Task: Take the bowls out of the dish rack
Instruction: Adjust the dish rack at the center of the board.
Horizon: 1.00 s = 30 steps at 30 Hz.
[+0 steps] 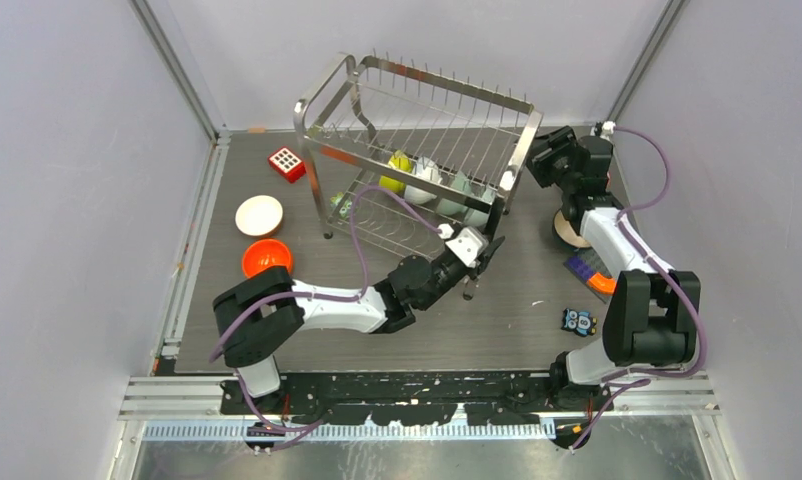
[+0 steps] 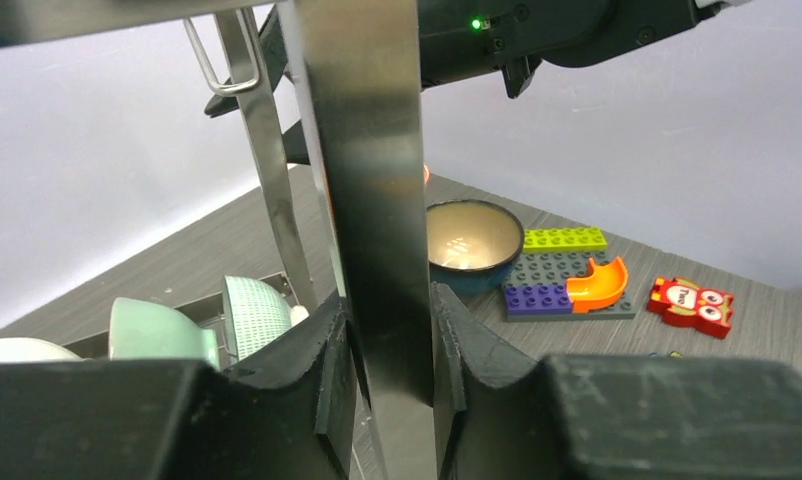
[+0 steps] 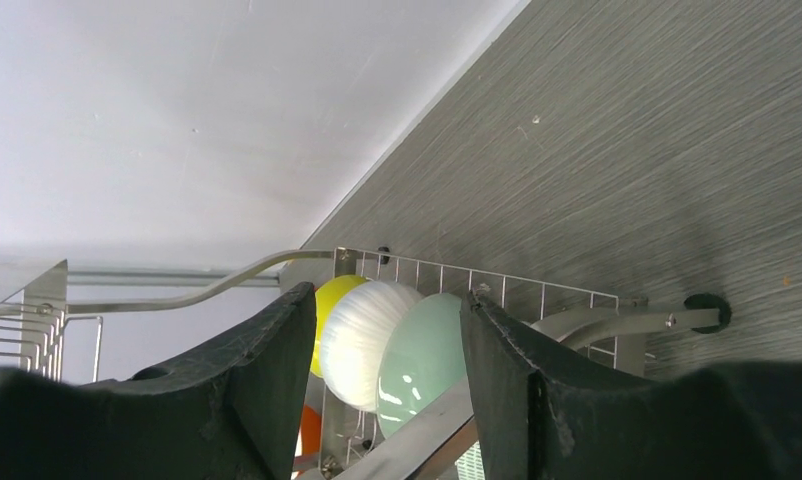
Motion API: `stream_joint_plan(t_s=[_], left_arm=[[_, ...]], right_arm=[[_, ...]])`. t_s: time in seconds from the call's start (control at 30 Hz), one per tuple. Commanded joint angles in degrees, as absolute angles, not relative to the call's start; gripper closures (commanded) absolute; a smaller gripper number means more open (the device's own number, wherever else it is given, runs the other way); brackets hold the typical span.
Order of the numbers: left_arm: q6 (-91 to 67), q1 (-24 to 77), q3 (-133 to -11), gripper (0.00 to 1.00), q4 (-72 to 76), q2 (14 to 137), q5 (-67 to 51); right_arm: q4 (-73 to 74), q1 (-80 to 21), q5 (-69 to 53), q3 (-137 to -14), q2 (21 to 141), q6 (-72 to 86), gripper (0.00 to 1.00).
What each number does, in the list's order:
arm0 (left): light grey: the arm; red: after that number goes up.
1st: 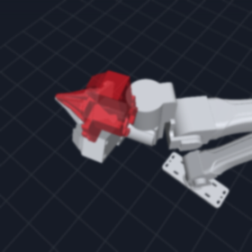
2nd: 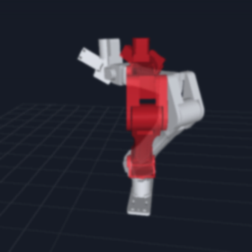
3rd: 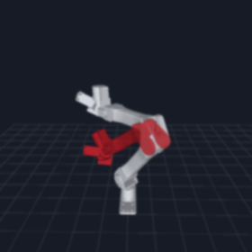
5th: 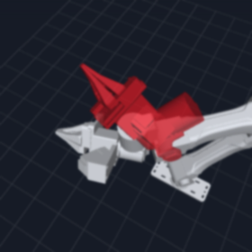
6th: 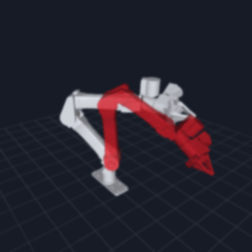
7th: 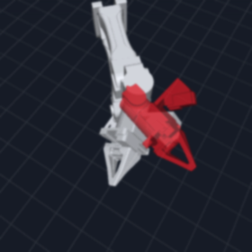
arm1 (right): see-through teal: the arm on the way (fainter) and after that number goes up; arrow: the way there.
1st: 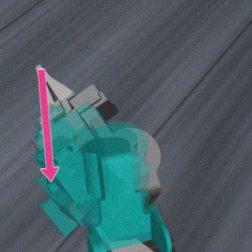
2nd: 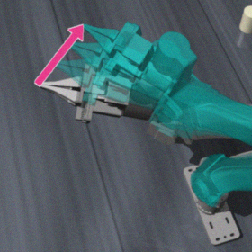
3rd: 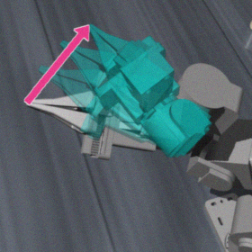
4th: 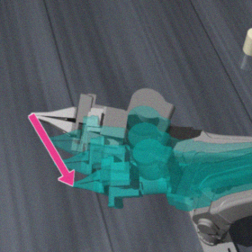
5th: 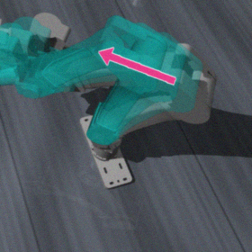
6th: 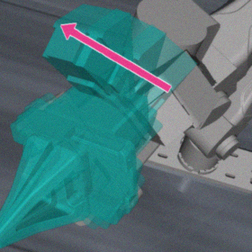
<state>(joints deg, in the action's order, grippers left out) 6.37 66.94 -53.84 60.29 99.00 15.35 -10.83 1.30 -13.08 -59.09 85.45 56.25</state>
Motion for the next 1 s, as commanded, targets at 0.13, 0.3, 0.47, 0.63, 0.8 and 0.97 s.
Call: stream_joint_plan(t_s=[0.13, 0.3, 0.47, 0.63, 0.8, 0.97], left_arm=[[9.61, 66.49, -48.16, 0.95, 65.76, 94.33, 20.37], [9.91, 65.7, -44.05, 1.0, 63.64, 90.33, 20.99], [9.48, 64.59, -39.99, 1.0, 61.63, 86.41, 20.79], [5.48, 61.94, -36.35, 1.0, 56.07, 80.38, 17.13], [3.34, 59.75, -35.46, 1.0, 49.49, 75.92, 13.54], [2.44, 59.5, -34.89, 1.0, 45.26, 73.01, 12.25]], right_arm=[[-9.31, 0.79, -11.3, -52.77, 75.06, 52.76, 0.4], [-6.8, 0.79, -6.1, -47.11, 66.31, 49.71, 0.38], [-7.63, 0.65, -5.05, -39.56, 55.94, 45.58, 0.38], [-15.42, -6.51, -8.32, -33.21, 49.32, 33.01, 0.38], [-16.28, -13.38, -7.24, -33.65, 50.71, 21.64, 0.36], [-21.4, -15.89, -4.24, -34.34, 54.48, 16.64, 0.34]])
